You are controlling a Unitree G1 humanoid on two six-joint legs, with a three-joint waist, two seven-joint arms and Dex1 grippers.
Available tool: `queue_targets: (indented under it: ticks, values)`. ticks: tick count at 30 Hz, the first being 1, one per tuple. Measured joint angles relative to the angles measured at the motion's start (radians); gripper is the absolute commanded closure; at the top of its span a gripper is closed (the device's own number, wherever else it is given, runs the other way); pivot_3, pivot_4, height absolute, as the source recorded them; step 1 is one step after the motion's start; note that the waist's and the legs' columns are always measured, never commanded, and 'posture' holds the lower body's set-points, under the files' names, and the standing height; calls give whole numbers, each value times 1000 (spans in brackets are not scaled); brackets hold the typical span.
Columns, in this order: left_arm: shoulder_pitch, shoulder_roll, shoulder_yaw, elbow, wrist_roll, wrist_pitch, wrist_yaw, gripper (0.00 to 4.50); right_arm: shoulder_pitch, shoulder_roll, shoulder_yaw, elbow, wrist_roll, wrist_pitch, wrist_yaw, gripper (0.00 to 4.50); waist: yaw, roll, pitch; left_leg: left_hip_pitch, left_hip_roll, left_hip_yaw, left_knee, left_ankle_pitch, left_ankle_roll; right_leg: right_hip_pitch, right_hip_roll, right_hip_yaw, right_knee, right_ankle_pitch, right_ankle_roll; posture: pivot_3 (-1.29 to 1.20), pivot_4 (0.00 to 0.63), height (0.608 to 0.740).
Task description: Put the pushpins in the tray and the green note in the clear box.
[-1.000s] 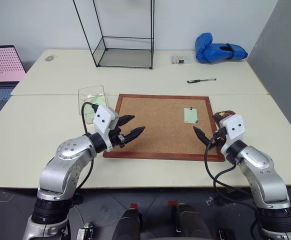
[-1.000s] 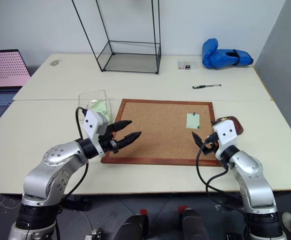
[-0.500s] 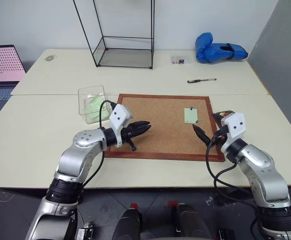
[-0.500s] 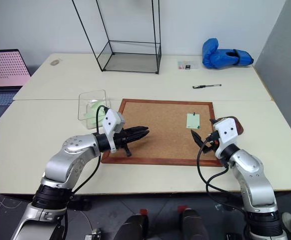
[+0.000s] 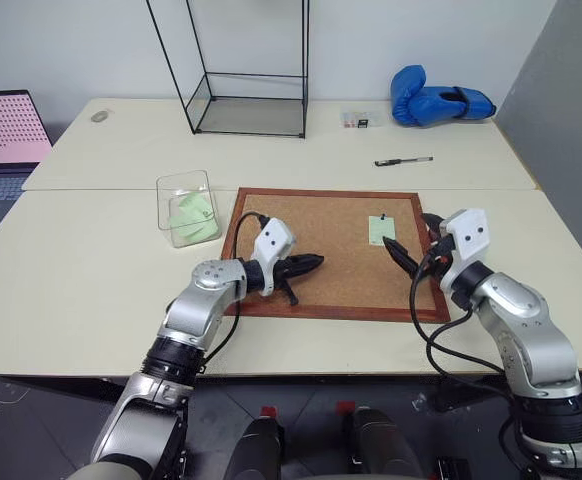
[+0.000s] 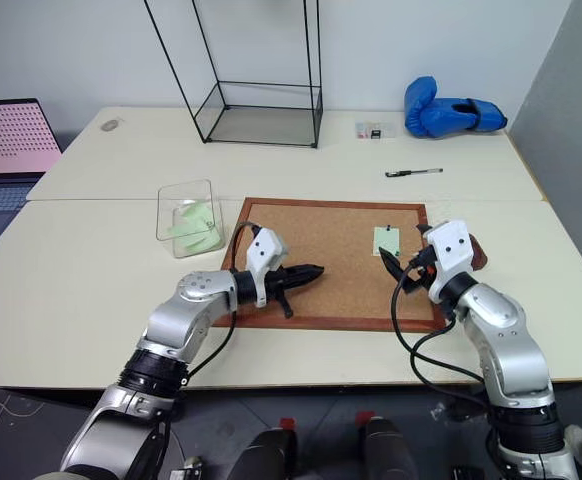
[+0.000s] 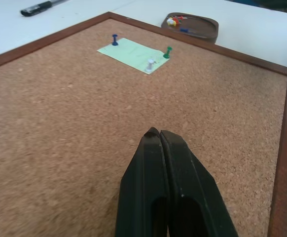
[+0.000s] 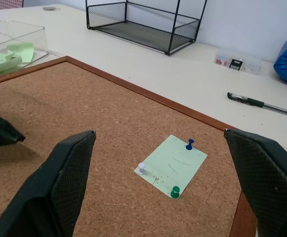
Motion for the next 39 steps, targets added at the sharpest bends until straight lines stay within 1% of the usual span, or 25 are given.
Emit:
queue_targets:
  ticks: [4, 9, 14, 16, 18, 20, 22, 23, 25, 28, 32, 36, 39]
  values:
    - [-20, -19, -12, 93, 27, -44, -18, 4476, -48, 0, 7, 60, -5, 22, 1, 81, 0, 0, 0, 0, 0, 0, 0, 0, 0, 0, 0, 0, 0, 0, 0, 0, 150, 740]
    - [-50, -35, -16, 163, 52, -104, -26, 4476, -157, -1, 35, 188, -22, 80, -3, 81, 0, 0, 0, 1, 0, 0, 1, 0, 0, 1, 0, 0, 1, 1, 1, 0, 150, 740]
    - [-54, -47, -15, 181, 60, -126, -30, 4476, -306, 7, 75, 406, -56, 71, 18, 81, 0, 1, -1, 1, -1, 0, 1, 0, 0, 1, 0, 0, 1, 1, 1, 0, 150, 740]
    - [-53, -53, -14, 179, 66, -127, -28, 4476, -376, 22, 77, 528, -69, 39, 19, 81, 0, 1, -1, 1, -1, 0, 1, 0, 0, 1, 0, 0, 1, 1, 1, 0, 150, 740]
    - [-47, -55, -15, 173, 71, -127, -28, 4476, -410, 34, 80, 597, -80, 6, 21, 81, 2, 1, -1, 1, -1, 0, 0, 0, 0, 1, 0, 0, 0, 1, 1, 0, 150, 740]
    - [-44, -56, -15, 166, 75, -127, -27, 4476, -460, 48, 82, 715, -98, -34, 19, 81, 1, 2, -1, 1, -1, 0, 0, 0, 0, 1, -1, 1, 1, 1, 1, 0, 150, 740]
    - [-41, -56, -15, 163, 75, -126, -26, 4500, -499, 58, 81, 809, -107, -74, 15, 447, 0, 2, -1, 1, -1, 1, 0, 0, 0, 1, -1, 1, 1, 1, 1, 0, 150, 740]
    - [-39, -56, -15, 160, 76, -125, -24, 4500, -511, 64, 80, 847, -115, -94, 13, 548, 0, 2, -1, 1, -1, 0, 0, 0, 0, 1, -1, 1, 1, 1, 1, 0, 150, 740]
    - [-35, -56, -15, 154, 77, -125, -20, 4500, -540, 73, 80, 932, -132, -139, 8, 1039, -1, 2, -1, 1, -1, 0, 0, 0, 0, 1, -1, 1, 1, 1, 1, 0, 150, 740]
    - [-32, -56, -15, 148, 78, -122, -19, 4500, -563, 80, 76, 1018, -141, -188, 2, 1601, -2, 2, -1, 1, -1, 1, 0, 0, 0, 1, -1, 1, 1, 1, 1, 0, 150, 740]
    - [-30, -55, -15, 144, 81, -119, -17, 4500, -579, 90, 76, 1073, -148, -230, 0, 2415, -3, 2, -1, 1, -1, 0, 0, 0, 0, 1, -1, 1, 1, 1, 1, 0, 150, 740]
    - [-30, -55, -14, 142, 81, -116, -17, 4500, -584, 94, 75, 1112, -155, -257, 0, 3360, -3, 2, -1, 1, -1, 1, 0, 0, 0, 1, -1, 1, 1, 1, 1, 0, 150, 740]
    - [-30, -55, -14, 142, 81, -114, -17, 4500, -586, 94, 74, 1122, -155, -269, 0, 3896, -3, 2, -1, 1, -1, 1, 0, 0, 0, 1, -1, 1, 1, 1, 1, 0, 150, 740]
